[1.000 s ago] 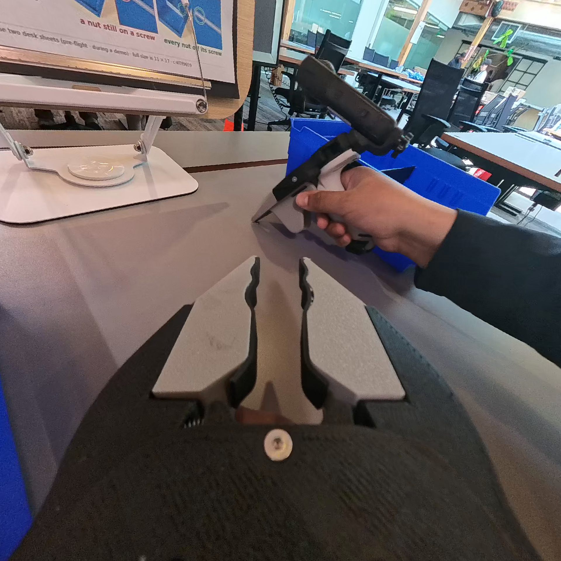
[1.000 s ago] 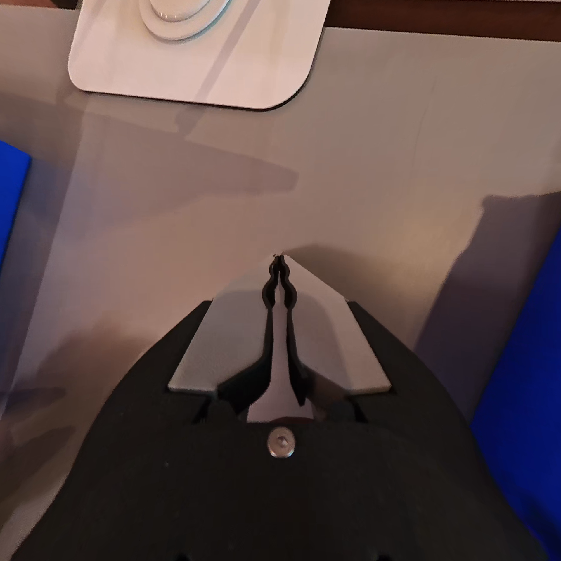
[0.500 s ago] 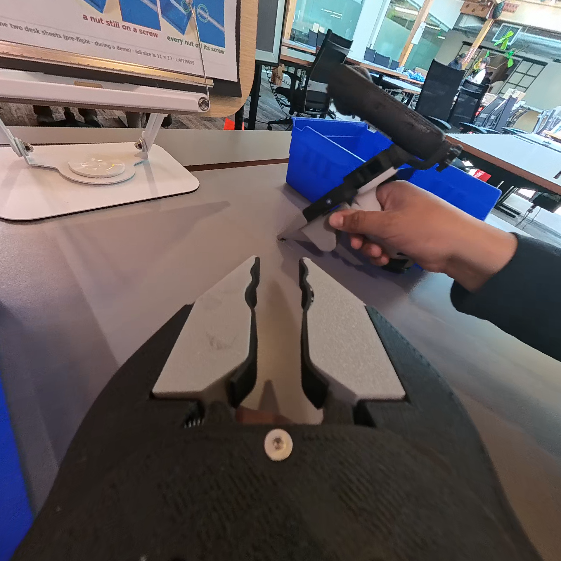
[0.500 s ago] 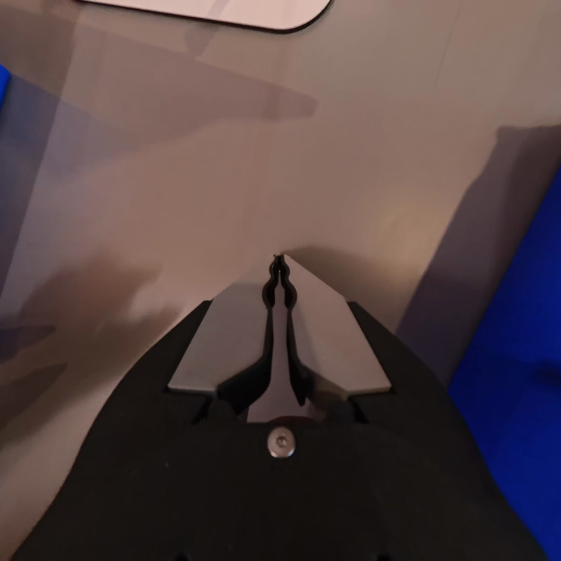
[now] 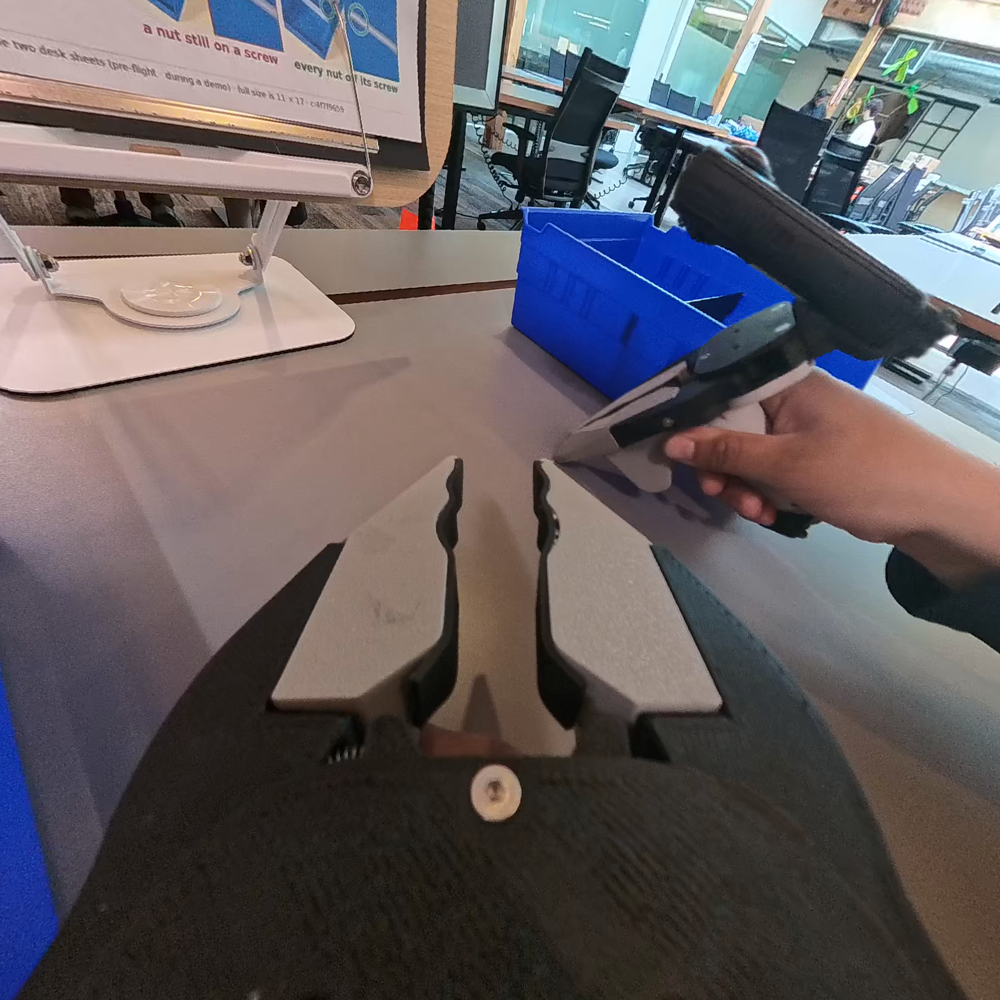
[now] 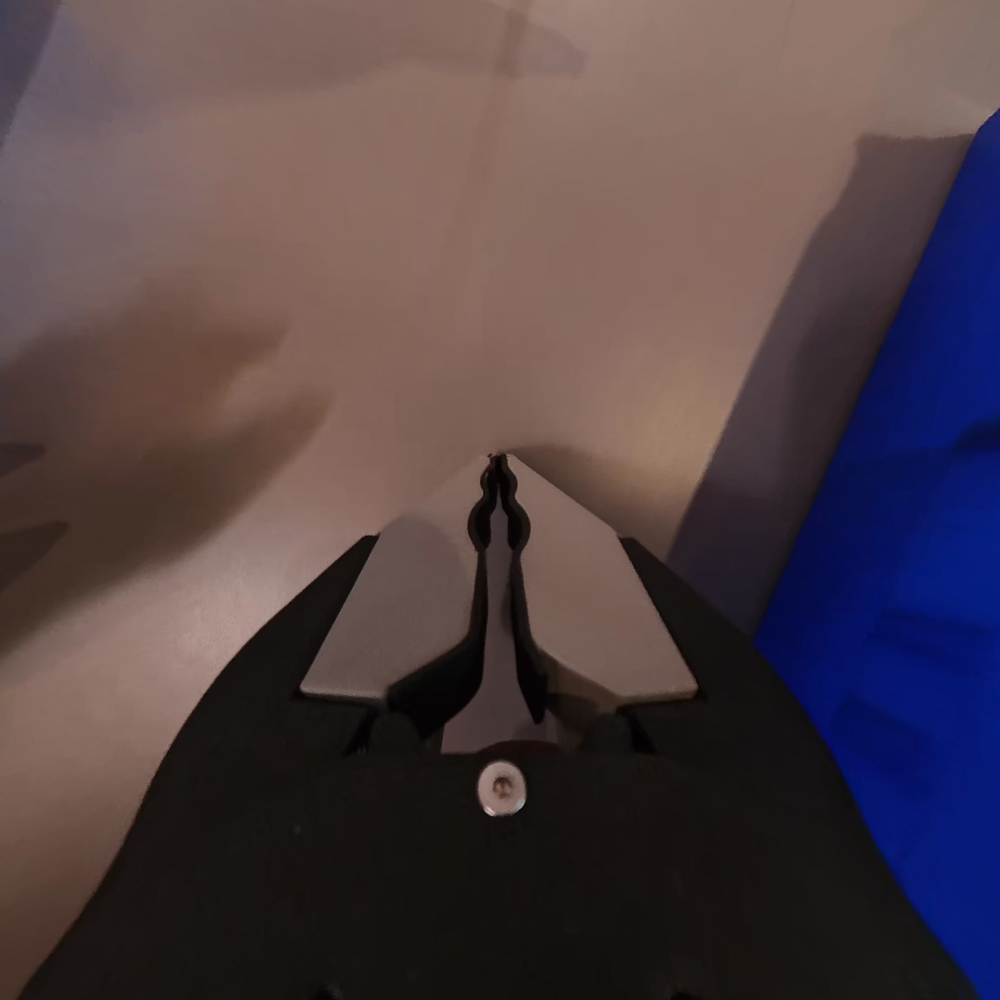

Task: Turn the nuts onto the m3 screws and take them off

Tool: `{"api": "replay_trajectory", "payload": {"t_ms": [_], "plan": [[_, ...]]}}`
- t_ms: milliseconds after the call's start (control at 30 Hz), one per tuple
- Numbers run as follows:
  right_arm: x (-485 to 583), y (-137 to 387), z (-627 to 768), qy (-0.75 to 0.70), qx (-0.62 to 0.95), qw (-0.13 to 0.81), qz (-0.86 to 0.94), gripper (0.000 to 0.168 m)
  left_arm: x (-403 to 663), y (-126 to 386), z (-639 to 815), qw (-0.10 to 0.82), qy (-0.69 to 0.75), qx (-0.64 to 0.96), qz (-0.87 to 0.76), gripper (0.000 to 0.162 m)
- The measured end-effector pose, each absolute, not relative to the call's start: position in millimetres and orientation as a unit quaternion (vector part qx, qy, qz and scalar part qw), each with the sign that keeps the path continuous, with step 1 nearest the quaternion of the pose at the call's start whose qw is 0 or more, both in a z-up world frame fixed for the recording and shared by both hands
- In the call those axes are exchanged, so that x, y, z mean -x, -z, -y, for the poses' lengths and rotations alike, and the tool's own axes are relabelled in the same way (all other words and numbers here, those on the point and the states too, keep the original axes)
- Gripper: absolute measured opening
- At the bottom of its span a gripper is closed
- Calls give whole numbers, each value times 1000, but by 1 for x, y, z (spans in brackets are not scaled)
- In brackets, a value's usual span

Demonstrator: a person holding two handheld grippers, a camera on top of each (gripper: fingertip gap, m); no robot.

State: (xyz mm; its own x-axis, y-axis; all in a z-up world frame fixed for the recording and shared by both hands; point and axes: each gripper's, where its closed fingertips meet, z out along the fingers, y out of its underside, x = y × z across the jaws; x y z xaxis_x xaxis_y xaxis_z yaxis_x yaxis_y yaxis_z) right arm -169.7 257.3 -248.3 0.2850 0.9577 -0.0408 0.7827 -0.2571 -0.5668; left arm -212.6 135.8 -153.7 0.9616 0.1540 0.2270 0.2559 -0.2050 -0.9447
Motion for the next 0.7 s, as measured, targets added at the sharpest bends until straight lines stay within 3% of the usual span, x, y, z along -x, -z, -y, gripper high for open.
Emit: {"api": "replay_trajectory", "payload": {"t_ms": [700], "plan": [[94, 248, -226, -215, 763, 215, 570, 0, 211, 155, -136, 613, 40, 779, 129, 24]]}}
